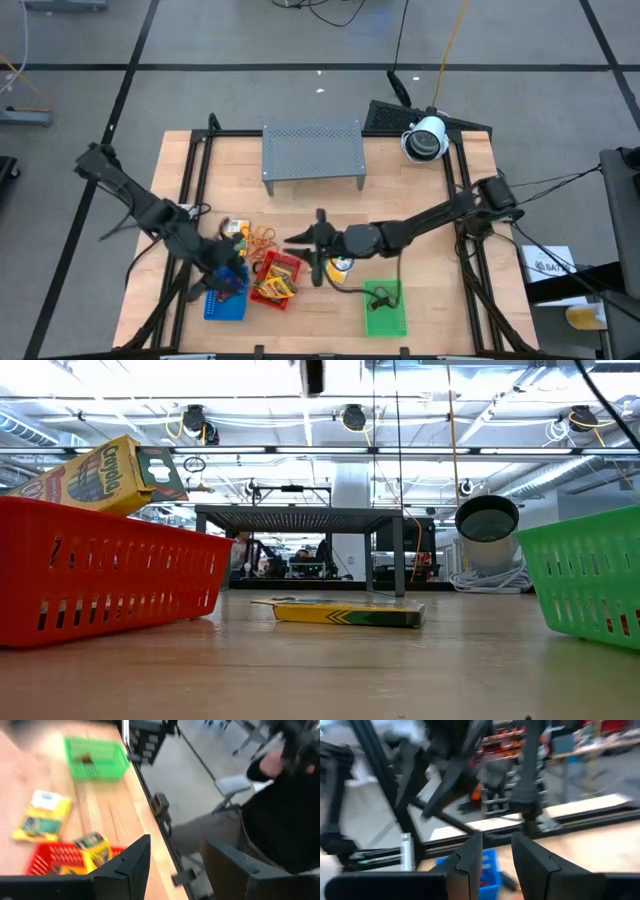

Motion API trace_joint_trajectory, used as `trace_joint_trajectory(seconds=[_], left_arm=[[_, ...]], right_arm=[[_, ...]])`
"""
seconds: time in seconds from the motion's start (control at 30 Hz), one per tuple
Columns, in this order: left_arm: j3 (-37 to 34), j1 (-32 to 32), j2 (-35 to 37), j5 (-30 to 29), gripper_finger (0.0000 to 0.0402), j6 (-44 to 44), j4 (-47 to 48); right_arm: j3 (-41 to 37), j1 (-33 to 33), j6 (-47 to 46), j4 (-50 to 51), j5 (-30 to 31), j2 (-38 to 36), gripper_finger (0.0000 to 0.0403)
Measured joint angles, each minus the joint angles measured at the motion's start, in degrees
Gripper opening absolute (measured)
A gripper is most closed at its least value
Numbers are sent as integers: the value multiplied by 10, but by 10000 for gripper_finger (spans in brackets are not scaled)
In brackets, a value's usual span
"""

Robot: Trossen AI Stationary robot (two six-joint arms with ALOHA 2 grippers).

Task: Pick & Place Office Desk Supplies
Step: Put the right yellow crayon box into the red basket

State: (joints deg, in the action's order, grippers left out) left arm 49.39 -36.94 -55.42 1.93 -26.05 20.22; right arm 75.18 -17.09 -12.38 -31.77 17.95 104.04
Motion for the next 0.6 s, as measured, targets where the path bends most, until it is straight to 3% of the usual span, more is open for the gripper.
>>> trace_joint_trajectory(seconds=[0.13, 0.27, 0.47, 0.6], left_arm=[[0, -9, -56, 12, 182, -34, 2], [0, -11, -110, 23, 182, -52, -7], [0, 8, -182, 65, 182, -16, -113], [0, 30, -220, 75, 182, -16, -131]], right_arm=[[0, -12, 47, 70, 78, -54, 98], [0, -22, 74, 93, 117, -86, 98], [0, -26, 87, 105, 122, -99, 97], [0, -26, 87, 109, 121, -98, 94]])
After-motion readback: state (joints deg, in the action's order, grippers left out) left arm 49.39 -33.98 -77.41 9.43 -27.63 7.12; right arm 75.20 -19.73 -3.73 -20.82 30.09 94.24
